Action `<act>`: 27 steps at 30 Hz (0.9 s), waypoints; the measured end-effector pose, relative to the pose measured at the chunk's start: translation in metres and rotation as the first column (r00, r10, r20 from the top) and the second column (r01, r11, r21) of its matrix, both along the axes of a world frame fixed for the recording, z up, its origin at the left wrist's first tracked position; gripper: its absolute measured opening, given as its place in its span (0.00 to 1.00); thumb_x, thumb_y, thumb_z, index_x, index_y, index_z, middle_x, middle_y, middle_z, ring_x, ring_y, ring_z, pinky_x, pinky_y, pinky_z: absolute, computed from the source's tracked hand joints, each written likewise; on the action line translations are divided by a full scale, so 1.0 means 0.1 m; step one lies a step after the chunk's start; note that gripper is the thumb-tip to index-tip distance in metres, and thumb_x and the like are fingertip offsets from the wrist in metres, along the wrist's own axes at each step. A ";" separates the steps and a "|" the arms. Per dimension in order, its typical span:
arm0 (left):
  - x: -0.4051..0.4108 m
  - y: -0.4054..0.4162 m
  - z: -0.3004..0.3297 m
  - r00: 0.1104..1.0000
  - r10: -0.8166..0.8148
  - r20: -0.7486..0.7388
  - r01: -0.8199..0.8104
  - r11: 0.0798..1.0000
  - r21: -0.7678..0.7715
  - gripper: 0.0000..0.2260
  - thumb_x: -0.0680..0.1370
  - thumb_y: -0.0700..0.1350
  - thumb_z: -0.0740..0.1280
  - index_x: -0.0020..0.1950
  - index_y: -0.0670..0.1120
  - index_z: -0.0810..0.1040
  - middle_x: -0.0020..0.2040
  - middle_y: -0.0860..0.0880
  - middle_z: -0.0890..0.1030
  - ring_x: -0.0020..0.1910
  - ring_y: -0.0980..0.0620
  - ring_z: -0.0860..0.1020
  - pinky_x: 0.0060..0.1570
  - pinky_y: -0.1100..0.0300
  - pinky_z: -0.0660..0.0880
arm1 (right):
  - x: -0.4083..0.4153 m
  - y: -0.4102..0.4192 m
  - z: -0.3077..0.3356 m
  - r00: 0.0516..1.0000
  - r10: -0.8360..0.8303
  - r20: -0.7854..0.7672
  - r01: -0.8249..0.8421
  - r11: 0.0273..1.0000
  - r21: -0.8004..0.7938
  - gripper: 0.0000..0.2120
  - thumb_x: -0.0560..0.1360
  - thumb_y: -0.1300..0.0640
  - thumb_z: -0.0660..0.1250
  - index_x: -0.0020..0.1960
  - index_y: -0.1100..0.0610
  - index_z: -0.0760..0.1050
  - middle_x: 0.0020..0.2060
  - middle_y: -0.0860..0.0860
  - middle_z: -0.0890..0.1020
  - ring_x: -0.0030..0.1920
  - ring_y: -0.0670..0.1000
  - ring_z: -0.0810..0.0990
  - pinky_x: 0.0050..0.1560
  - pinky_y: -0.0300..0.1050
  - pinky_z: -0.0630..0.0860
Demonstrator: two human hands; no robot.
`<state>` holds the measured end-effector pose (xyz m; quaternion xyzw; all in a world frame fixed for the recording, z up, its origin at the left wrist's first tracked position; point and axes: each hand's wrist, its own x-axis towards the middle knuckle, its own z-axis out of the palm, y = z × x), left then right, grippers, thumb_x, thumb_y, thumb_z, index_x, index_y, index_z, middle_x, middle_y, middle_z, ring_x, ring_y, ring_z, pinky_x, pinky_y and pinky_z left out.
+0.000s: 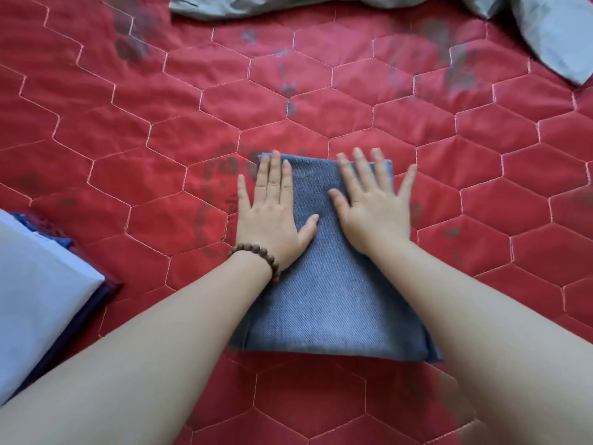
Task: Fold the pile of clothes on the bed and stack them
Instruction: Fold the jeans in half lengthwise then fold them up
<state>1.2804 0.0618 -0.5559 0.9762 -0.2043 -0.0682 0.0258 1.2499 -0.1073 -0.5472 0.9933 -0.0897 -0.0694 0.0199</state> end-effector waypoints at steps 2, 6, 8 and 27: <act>0.03 -0.01 -0.03 0.998 0.046 -0.047 -0.048 0.998 -0.040 0.44 0.73 0.70 0.46 0.79 0.43 0.41 0.79 0.42 0.39 0.78 0.43 0.41 0.75 0.42 0.43 | 0.03 -0.14 -0.02 0.993 -0.119 -0.011 0.119 0.992 0.039 0.27 0.81 0.38 0.41 0.78 0.42 0.45 0.79 0.45 0.48 0.78 0.52 0.42 0.71 0.67 0.36; 0.07 0.05 -0.03 0.989 0.033 -0.145 -0.060 0.981 -0.186 0.44 0.73 0.69 0.52 0.79 0.47 0.39 0.78 0.45 0.35 0.78 0.45 0.38 0.75 0.48 0.39 | 0.03 -0.25 -0.03 0.996 -0.083 0.022 0.068 0.916 0.396 0.24 0.83 0.45 0.47 0.78 0.44 0.51 0.78 0.46 0.51 0.78 0.51 0.43 0.76 0.59 0.41; 0.12 0.11 0.00 0.977 -0.007 -0.212 -0.053 0.959 -0.277 0.41 0.76 0.65 0.56 0.79 0.49 0.40 0.78 0.47 0.34 0.78 0.46 0.37 0.75 0.49 0.37 | 0.08 -0.39 0.00 0.999 -0.041 -0.019 0.045 0.870 0.491 0.23 0.84 0.48 0.49 0.78 0.45 0.51 0.79 0.46 0.50 0.78 0.50 0.42 0.76 0.58 0.40; -1.16 1.10 0.11 0.937 -0.344 -0.067 0.347 0.936 0.053 0.35 0.78 0.63 0.49 0.77 0.41 0.52 0.78 0.44 0.57 0.77 0.48 0.53 0.74 0.43 0.51 | -1.74 0.03 0.08 0.988 0.126 -0.087 -0.123 0.992 0.039 0.30 0.79 0.43 0.48 0.77 0.56 0.57 0.77 0.50 0.59 0.77 0.52 0.56 0.72 0.69 0.50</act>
